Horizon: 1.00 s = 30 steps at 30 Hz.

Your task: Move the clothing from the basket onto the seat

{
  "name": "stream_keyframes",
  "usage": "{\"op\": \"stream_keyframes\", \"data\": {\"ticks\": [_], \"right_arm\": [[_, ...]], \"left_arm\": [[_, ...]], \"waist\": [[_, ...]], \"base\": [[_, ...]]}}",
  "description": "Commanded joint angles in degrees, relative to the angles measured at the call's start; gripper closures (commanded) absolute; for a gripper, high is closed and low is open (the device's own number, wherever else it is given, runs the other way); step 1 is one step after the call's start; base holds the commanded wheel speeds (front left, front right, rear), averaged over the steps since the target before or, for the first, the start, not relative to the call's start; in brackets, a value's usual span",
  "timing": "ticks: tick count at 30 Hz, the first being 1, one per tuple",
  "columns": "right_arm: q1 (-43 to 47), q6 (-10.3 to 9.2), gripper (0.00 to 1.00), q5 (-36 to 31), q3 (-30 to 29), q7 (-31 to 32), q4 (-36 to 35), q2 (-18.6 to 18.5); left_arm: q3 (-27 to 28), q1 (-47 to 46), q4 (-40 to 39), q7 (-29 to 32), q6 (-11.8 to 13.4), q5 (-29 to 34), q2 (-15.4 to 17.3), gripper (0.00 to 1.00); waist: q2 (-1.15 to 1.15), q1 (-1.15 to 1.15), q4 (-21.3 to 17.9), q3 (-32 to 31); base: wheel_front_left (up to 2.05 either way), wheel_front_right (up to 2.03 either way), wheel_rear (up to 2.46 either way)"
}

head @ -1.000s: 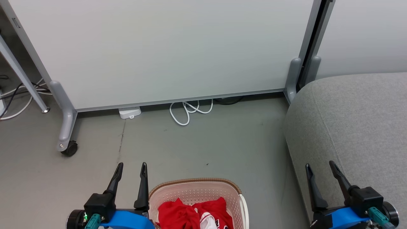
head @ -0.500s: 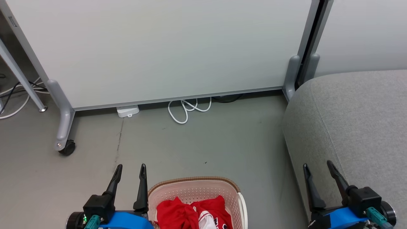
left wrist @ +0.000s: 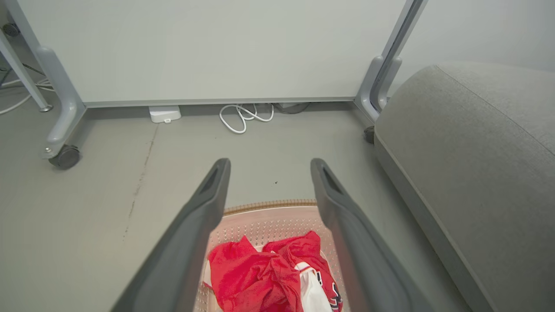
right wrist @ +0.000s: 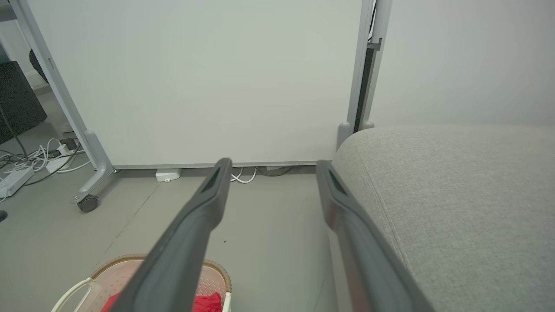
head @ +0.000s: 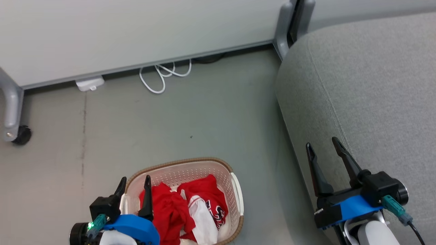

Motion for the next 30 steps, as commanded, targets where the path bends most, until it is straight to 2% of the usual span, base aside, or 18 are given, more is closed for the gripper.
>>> {"op": "stream_keyframes", "data": {"ticks": [1, 9, 15, 20, 30], "right_arm": [[-1.9, 0.11, 0.0, 0.2, 0.6, -0.5, -0.6, -0.2], [-7.6, 0.11, 0.0, 2.6, 3.1, -0.9, -1.9, -0.1], [-10.8, 0.07, 0.0, 4.8, 4.6, -1.0, -3.5, -0.1], [-11.3, 0.07, 0.0, 6.3, 5.5, -1.0, -4.3, -0.1], [-12.3, 0.07, 0.0, 8.6, 6.8, -1.0, -6.0, -0.1]], "left_arm": [[-0.3, -2.8, 2.4, 0.3, -0.3, 0.3, 0.7, 0.0], [-1.8, -12.3, 13.7, 4.0, -0.8, 1.5, 2.8, 0.0], [-2.4, -18.5, 20.6, 7.9, 0.2, 2.6, 5.2, 0.0], [-2.4, -21.6, 24.4, 9.7, 0.5, 2.2, 6.0, 0.0], [-2.1, -27.1, 31.8, 13.7, 4.7, 2.0, 6.8, 0.0]], "waist": [[0.0, 0.0, -5.0, 7.5], [0.0, 0.0, -10.0, 19.6], [0.0, 0.0, -12.7, 27.2], [0.0, 0.0, -13.9, 30.3], [0.0, 0.0, -15.7, 34.6]], "base": [[0.0, 0.0, 0.0], [0.0, 0.0, 0.0], [0.0, 0.0, 0.0], [0.0, 0.0, 0.0], [0.0, 0.0, 0.0]]}}
